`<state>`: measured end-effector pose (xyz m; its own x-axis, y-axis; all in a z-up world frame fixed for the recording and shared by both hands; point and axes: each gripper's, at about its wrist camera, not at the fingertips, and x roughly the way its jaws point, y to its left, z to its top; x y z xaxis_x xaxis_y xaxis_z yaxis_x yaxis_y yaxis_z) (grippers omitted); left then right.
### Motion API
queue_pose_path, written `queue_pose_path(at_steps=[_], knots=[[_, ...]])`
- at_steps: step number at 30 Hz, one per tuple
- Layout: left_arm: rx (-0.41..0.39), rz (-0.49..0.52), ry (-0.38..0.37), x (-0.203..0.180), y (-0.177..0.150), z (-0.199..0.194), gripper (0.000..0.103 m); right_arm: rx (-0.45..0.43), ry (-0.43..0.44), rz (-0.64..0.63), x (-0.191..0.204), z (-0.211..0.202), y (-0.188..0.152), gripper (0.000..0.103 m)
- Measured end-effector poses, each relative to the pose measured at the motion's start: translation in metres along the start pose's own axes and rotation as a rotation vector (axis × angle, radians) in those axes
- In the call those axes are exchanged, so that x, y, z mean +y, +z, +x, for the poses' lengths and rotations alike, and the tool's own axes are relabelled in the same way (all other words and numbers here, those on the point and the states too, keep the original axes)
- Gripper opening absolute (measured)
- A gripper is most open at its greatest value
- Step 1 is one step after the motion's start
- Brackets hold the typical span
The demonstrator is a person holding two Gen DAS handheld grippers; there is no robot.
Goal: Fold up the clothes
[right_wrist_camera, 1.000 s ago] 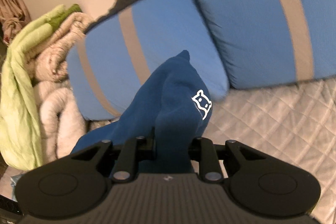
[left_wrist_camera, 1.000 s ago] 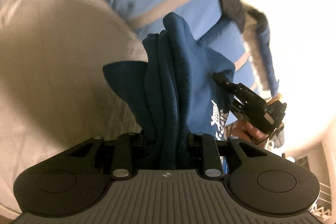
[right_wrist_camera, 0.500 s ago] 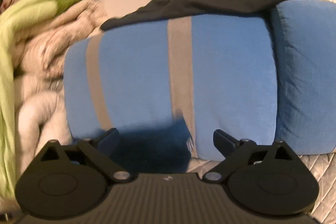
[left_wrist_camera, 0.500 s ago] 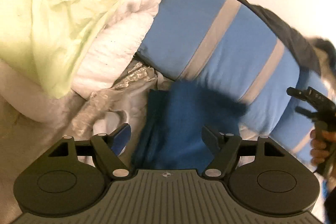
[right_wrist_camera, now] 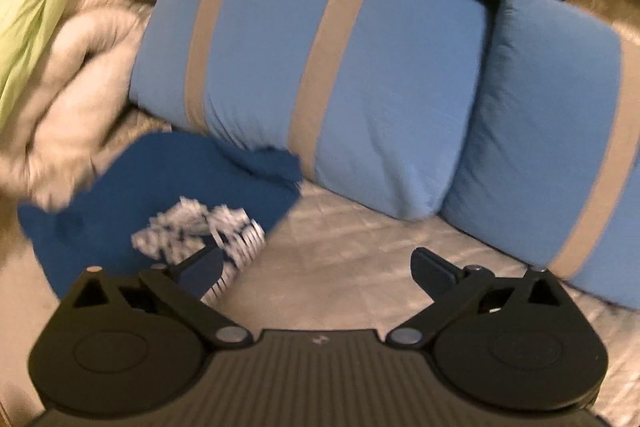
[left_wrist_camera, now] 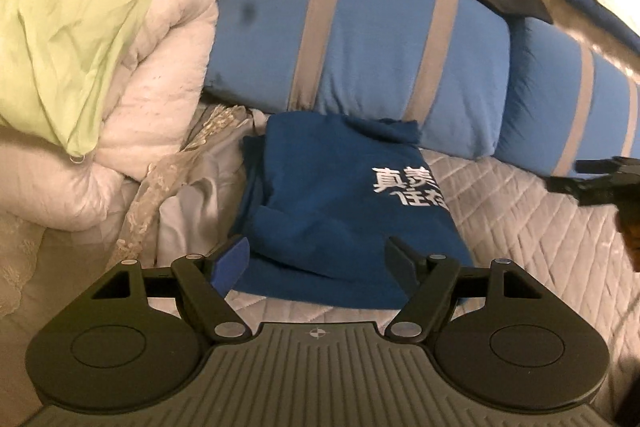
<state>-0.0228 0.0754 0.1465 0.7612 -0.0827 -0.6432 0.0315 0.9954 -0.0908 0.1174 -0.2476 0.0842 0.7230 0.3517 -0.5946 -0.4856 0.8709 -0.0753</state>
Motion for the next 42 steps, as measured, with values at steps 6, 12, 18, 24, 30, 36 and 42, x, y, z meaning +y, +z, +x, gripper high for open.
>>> queue_pose_path(at_steps=[6,12,18,24,30,36,42], knots=[[-0.022,0.024,0.002,-0.011,-0.008,-0.016,0.074,-0.014,-0.030,-0.040,-0.037,-0.058,-0.038,0.103],[-0.030,0.046,-0.011,-0.012,-0.010,-0.036,0.074,-0.016,-0.027,0.060,-0.098,-0.122,-0.071,0.103],[-0.029,0.067,-0.035,-0.007,-0.008,-0.059,0.074,-0.039,-0.104,0.133,-0.170,-0.198,-0.084,0.103],[-0.030,0.079,-0.043,0.002,-0.005,-0.078,0.074,-0.056,-0.205,0.186,-0.239,-0.277,-0.104,0.103],[-0.061,0.073,-0.047,0.014,0.006,-0.102,0.074,-0.063,-0.308,0.249,-0.298,-0.352,-0.136,0.103],[-0.102,0.034,-0.078,0.027,0.020,-0.129,0.074,-0.095,-0.416,0.326,-0.341,-0.421,-0.165,0.103],[-0.138,0.013,-0.126,0.033,0.022,-0.155,0.075,-0.123,-0.445,0.404,-0.369,-0.482,-0.194,0.103]])
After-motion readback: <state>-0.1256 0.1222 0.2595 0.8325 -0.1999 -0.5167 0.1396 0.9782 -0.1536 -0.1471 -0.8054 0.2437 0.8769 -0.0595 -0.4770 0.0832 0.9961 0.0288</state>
